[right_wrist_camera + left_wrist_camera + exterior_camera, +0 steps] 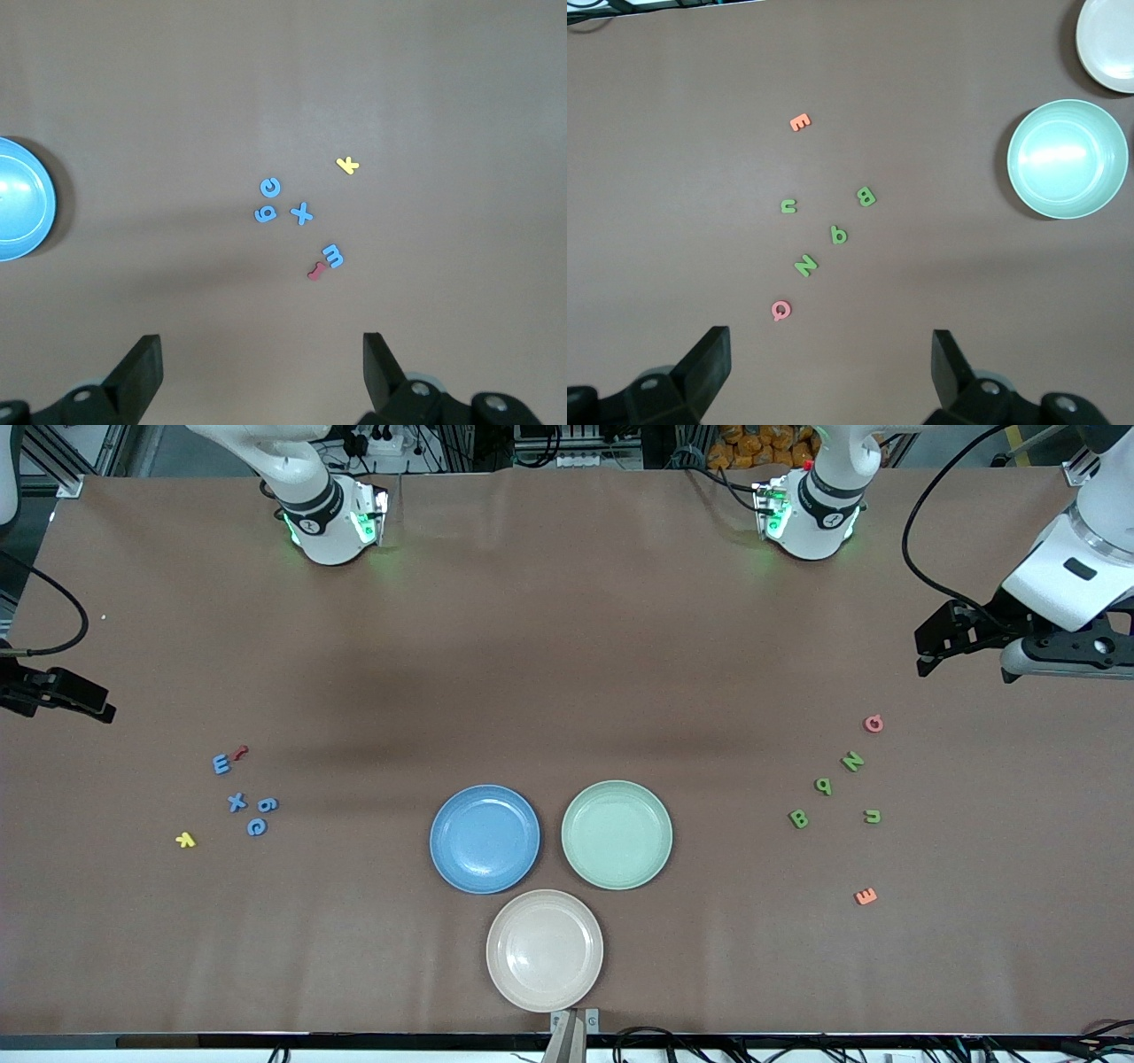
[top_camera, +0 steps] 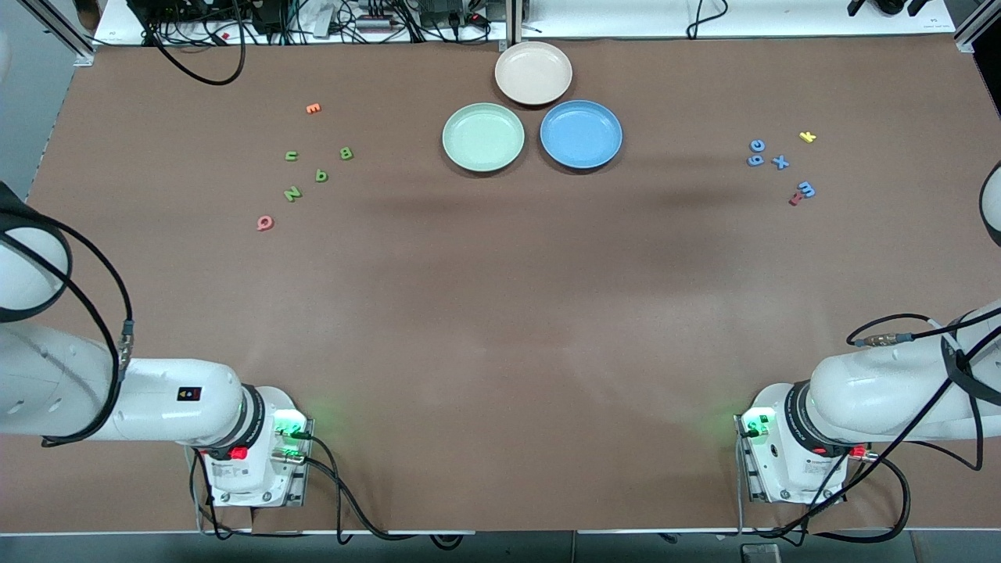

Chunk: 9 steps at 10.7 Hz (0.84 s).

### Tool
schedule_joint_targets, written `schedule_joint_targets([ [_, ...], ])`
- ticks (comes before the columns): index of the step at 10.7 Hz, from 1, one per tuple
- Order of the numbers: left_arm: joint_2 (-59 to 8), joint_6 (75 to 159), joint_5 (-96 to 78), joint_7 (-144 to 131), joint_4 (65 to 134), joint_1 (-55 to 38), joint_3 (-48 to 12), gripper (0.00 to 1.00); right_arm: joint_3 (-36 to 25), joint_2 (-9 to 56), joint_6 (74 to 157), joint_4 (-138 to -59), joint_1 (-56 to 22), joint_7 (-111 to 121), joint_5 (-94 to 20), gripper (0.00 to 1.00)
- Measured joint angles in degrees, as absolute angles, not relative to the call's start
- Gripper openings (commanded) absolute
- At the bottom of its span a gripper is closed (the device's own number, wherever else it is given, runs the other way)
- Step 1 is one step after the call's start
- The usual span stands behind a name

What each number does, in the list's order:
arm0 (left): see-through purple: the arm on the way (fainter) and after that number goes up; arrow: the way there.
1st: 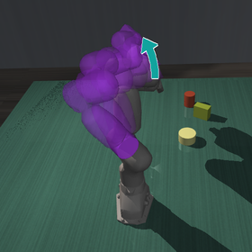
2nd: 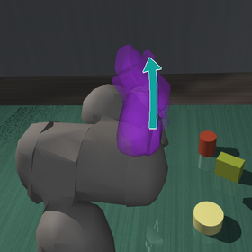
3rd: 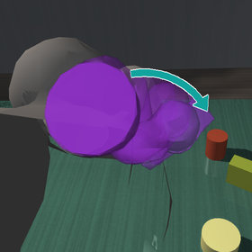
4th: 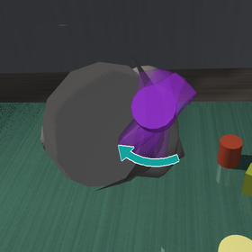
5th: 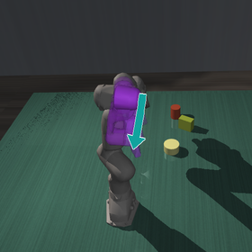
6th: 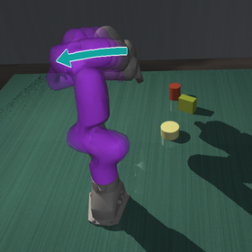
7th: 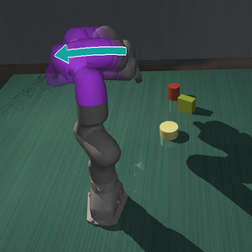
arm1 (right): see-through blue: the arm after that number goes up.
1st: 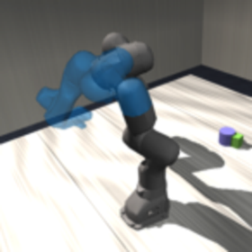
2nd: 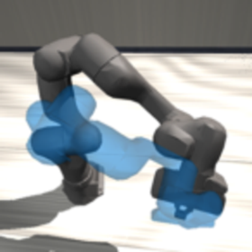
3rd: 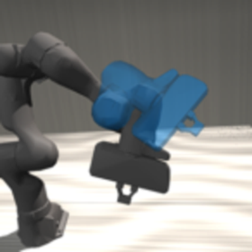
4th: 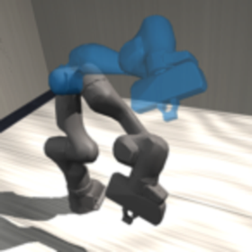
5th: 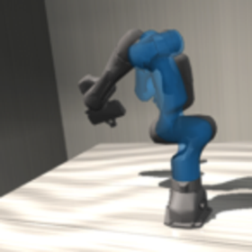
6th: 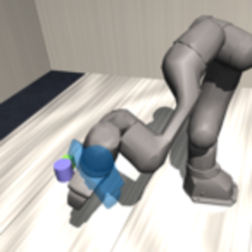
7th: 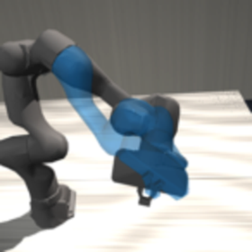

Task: Sort letters by color into matching plates
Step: 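Lower the left gripper to the green letters while the right gripper reaches the blue letters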

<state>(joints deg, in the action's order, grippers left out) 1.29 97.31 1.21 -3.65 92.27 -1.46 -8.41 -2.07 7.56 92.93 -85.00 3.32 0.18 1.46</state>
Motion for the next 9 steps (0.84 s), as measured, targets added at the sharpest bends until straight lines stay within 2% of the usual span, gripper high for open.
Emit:
schedule_joint_targets([
  [5,-0.16,95.42,-5.18,-3.62,92.13,-0.81,-7.52,1.00,-2.07,7.55,93.02,-84.98,3.33,0.18,1.46,1.00],
  [9,-5.93,96.30,-5.11,-6.04,92.12,-1.36,-7.79,1.00,-1.99,7.55,93.06,-84.94,3.28,0.18,1.46,1.00],
])
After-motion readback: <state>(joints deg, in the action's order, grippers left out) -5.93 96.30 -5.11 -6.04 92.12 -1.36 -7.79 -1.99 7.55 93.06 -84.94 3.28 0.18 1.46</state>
